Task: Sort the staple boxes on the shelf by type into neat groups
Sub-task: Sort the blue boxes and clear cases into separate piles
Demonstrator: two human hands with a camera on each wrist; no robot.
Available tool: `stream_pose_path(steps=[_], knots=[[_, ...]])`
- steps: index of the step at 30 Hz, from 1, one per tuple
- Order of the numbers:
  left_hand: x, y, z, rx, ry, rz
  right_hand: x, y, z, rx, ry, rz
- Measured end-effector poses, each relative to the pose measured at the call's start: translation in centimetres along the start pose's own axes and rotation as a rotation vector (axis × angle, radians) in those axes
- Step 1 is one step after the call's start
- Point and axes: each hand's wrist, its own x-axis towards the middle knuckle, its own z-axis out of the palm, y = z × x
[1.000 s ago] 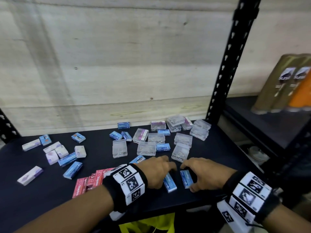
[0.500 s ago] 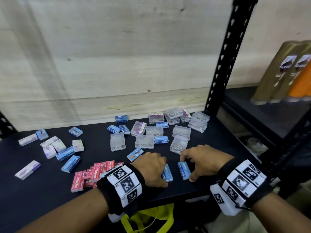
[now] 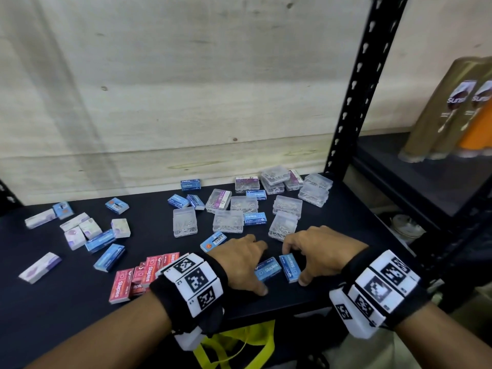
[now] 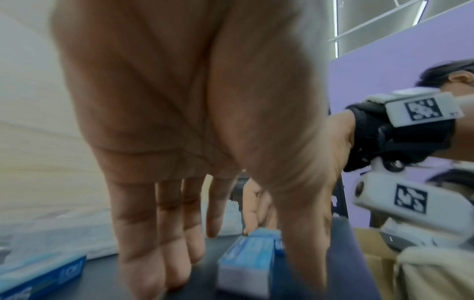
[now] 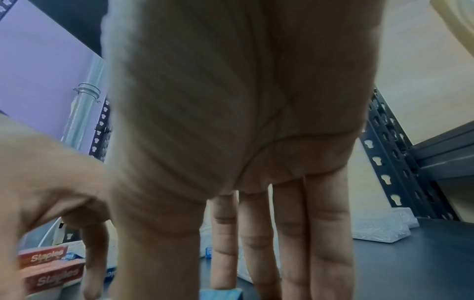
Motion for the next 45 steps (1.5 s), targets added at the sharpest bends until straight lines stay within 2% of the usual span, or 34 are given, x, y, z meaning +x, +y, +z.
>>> stream_pose_path(steps=[6, 10, 15, 22, 35, 41, 43, 45], knots=[[-0.1, -0.2, 0.4, -0.028, 0.067, 0.024, -0.1, 0.1, -0.1, 0.013, -0.002, 0.004], [-0.1, 0.2, 0.6, -0.083, 0.144, -0.069, 0.0, 0.1, -0.1, 0.018, -0.011, 0.018], [0.0, 0.4, 0.7, -0.021, 0.113, -0.121, 0.0, 0.0, -0.2, 0.029, -0.004, 0.021], [0.2, 0.4, 0.8, 0.062, 0.124, -0.086, 0.3, -0.3, -0.4, 0.029, 0.002, -0.002], [0.4, 0.3, 0.5, 0.047, 0.115, -0.067, 0.5, -0.6, -0.3, 0.034, 0.035, -0.012], [0.0, -0.6, -0.6, -0.043, 0.113, -0.071, 0.6, 0.1, -1.1, 0.108, -0.038, -0.048], [-0.2, -1.7, -1.7, -0.015, 0.136, -0.076, 1.1, 0.6, -1.8, 0.166, 0.010, -0.040], [-0.1, -2.8, -2.8, 0.035, 0.168, -0.082, 1.9, 1.2, -2.5, 0.145, 0.132, -0.014]])
